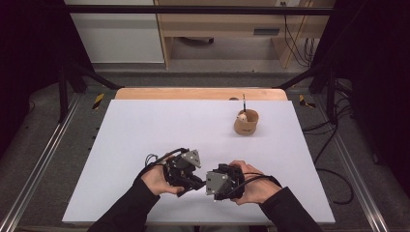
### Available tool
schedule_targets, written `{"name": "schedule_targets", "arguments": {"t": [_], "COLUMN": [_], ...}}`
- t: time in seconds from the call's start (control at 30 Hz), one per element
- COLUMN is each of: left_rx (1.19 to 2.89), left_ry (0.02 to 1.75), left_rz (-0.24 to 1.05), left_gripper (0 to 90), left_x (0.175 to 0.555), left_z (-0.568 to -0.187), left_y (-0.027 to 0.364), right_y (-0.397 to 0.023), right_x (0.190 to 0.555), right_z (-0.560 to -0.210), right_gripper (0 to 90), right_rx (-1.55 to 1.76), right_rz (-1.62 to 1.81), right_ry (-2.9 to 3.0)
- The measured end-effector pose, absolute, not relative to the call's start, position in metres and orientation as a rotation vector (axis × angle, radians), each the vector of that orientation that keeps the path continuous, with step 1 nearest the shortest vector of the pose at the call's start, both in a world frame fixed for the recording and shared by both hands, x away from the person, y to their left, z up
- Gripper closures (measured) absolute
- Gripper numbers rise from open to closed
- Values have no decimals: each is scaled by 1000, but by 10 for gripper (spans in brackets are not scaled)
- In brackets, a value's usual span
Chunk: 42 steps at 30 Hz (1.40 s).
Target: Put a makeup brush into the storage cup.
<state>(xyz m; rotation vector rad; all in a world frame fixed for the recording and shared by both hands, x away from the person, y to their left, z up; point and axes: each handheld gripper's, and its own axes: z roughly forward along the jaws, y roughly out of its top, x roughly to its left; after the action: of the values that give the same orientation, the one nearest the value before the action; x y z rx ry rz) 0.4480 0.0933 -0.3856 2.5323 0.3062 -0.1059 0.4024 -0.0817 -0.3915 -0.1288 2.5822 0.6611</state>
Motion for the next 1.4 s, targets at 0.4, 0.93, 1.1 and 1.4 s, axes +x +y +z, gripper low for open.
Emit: {"name": "schedule_targets", "arguments": {"t": [0.4,0.93,1.1,1.4], "left_rx": [2525,2509,2503,2510], "left_ry": [304,291,300,302], "left_rz": [-115,-136,-121,-83], "left_gripper": [787,783,771,737], "left_x": [445,446,446,448], "left_z": [-386,-387,-386,-383], "left_y": [92,92,93,96], "right_y": [-81,-81,-80,-80], "right_x": [404,405,405,406], "right_z": [-394,-394,-394,-394], "right_gripper": [702,751,774,796], "right_rx": [-183,-218,-214,-193], "right_rz": [624,616,617,635], "right_ry": [2601,2634,2645,2652]}}
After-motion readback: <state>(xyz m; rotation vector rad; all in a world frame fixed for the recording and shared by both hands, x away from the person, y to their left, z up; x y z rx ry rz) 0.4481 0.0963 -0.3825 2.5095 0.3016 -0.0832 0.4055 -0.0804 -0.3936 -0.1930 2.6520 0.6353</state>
